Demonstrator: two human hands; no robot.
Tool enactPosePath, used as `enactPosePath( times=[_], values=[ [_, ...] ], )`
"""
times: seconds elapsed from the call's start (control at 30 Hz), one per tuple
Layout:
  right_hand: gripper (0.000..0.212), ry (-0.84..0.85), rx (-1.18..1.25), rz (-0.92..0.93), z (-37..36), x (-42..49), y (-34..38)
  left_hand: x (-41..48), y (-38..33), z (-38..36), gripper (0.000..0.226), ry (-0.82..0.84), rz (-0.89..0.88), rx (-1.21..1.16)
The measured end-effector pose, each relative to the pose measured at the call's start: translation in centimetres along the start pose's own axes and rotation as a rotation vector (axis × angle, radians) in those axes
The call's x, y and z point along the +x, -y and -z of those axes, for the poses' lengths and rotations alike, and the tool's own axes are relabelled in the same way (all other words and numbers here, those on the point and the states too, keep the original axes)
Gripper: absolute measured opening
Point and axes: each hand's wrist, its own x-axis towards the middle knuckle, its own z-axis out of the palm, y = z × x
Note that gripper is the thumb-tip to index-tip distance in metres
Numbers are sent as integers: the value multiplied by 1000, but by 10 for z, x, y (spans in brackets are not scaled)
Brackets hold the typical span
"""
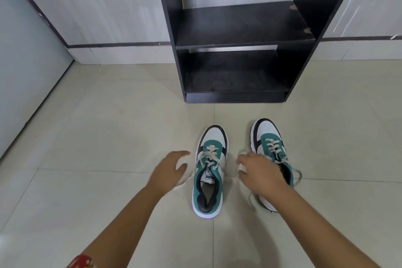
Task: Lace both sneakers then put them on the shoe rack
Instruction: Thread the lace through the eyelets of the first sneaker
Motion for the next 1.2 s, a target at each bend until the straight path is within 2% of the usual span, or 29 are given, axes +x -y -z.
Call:
enactPosePath(
  times=[0.03,0.13,0.23,0.33,0.4,0.5,0.57,0.63,0.73,0.8,0.9,0.97,1.07,1.13,1.2],
  values=[
    [31,-43,105,40,-3,0,8,-1,-6,-5,38,26,-68,-80],
    [32,-95,306,46,-15,2,28,1,-15,-19,34,32,-183,-64],
    [32,-154,389,-3,-28,5,34,2,-17,-24,26,-22,-123,-114],
    [29,-129,461,-45,-31,12,30,6,-21,-27,23,-64,-63,-141],
    [19,-109,420,-63,-30,13,27,5,-22,-29,17,-119,-76,-45],
    [15,-115,298,-51,-28,10,22,1,-21,-28,10,-187,-132,82],
    [19,-96,362,-13,-31,10,21,-1,-17,-29,7,-181,-147,66],
    [32,-52,424,-11,-35,11,23,-3,-16,-30,4,-148,-122,22],
    [18,-81,427,-66,-36,13,26,-4,-19,-30,3,-133,-66,-47],
    [12,-92,403,-70,-29,10,24,-4,-20,-26,8,-170,-123,-27],
    [4,-145,243,-101,-11,0,10,-8,-14,-16,15,-319,-225,117],
    [9,-112,98,-143,-3,-4,1,-11,-6,-10,15,-363,-159,198],
    [22,-22,-67,-96,-9,-4,4,-14,1,-16,16,-211,-68,229],
    [31,-22,-41,0,-20,-2,16,-13,-2,-23,27,-119,-143,145],
    [35,-41,80,65,-27,1,28,-8,-6,-29,34,-105,-246,138]
  ],
)
